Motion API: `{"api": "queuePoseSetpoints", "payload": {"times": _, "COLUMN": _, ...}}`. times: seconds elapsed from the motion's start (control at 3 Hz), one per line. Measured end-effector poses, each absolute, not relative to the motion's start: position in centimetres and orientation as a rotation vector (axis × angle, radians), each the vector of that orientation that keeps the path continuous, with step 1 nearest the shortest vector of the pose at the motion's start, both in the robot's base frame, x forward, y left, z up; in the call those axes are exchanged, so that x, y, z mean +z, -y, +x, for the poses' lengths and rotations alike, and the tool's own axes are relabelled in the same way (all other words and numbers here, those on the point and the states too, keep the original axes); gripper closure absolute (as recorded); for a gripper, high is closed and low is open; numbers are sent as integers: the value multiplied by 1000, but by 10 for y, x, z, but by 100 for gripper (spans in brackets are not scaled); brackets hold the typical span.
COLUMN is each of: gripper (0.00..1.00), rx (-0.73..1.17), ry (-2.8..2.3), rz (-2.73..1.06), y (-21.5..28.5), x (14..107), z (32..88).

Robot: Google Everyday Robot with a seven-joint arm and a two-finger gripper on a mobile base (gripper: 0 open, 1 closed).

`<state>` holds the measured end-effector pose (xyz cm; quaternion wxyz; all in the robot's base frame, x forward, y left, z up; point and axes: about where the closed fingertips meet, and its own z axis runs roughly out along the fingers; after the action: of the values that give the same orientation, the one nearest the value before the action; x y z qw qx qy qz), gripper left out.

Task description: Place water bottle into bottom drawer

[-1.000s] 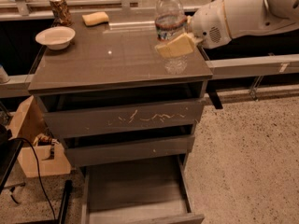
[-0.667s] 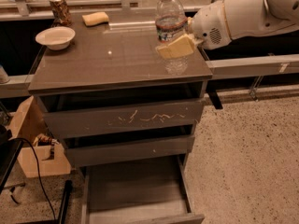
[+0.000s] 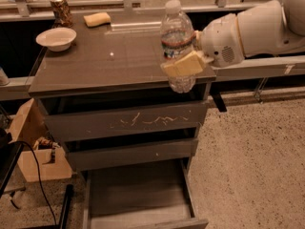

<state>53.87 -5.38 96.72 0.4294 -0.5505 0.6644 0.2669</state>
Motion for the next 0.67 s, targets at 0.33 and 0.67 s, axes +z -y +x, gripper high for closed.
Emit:
{"api": "queuePoseSetpoints", "payload": {"times": 0.33, "gripper": 100, "rx": 686, "ry": -1640, "rz": -1382, "y": 48, "x": 946, "z": 499}}
{"api": "queuePoseSetpoints", "payload": {"times": 0.67, "gripper": 100, "rx": 713, "ry": -1634, "rz": -1400, "y": 42, "x": 907, "z": 462}}
